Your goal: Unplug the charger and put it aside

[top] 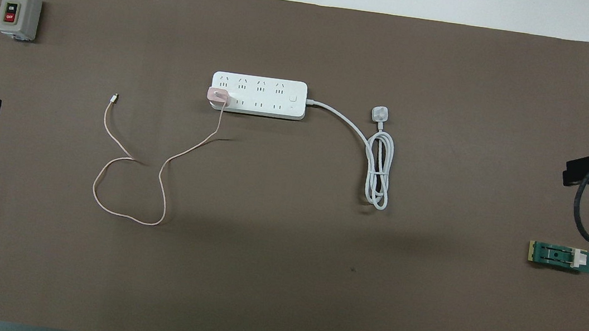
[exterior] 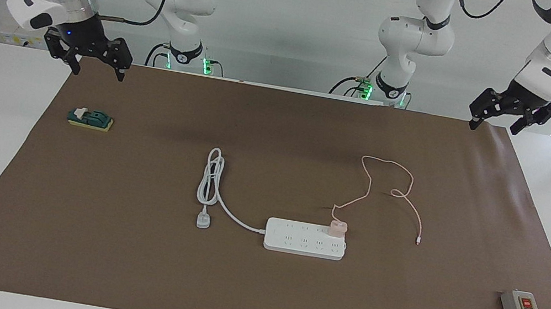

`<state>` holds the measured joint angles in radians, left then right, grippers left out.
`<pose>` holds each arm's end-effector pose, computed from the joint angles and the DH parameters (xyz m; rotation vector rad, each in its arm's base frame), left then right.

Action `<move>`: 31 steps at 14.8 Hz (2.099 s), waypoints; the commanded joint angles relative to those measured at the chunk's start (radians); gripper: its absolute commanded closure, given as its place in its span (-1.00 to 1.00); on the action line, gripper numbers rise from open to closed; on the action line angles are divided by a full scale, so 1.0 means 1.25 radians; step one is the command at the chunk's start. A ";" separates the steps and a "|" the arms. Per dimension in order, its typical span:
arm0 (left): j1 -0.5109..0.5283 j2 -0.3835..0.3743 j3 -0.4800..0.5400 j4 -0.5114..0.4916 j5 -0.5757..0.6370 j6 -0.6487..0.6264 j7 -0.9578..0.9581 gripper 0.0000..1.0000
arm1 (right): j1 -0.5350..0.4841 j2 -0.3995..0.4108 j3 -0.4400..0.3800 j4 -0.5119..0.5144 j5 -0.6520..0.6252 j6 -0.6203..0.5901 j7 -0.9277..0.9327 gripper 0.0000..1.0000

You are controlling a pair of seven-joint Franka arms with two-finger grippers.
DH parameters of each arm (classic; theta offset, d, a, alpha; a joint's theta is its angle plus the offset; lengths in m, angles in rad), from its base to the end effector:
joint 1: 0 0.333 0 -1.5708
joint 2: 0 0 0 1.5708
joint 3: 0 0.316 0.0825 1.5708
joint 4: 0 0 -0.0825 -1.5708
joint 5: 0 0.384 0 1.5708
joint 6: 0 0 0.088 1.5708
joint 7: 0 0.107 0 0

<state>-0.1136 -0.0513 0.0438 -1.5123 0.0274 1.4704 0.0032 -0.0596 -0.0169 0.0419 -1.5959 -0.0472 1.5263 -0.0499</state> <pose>0.5268 -0.0329 0.6707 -3.1149 0.1093 -0.0159 0.5439 -0.0147 0.6183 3.0940 0.0485 -0.0840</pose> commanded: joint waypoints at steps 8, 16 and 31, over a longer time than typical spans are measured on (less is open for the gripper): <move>-0.004 0.005 -0.007 0.032 -0.002 -0.018 -0.009 -1.00 | -0.015 0.004 0.014 0.009 0.019 0.009 -0.008 -1.00; -0.001 0.026 -0.003 0.033 -0.010 -0.012 -0.004 -1.00 | -0.014 0.004 0.085 -0.045 0.070 0.126 0.066 -1.00; -0.058 0.117 -0.015 0.038 -0.022 0.048 -0.483 -1.00 | -0.009 0.132 0.218 -0.067 0.238 0.373 0.469 -1.00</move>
<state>-0.1592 0.0574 0.0169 -1.4936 0.0120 1.5086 -0.4419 -0.0581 0.1249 0.2928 -1.6575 0.1949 1.9162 0.4583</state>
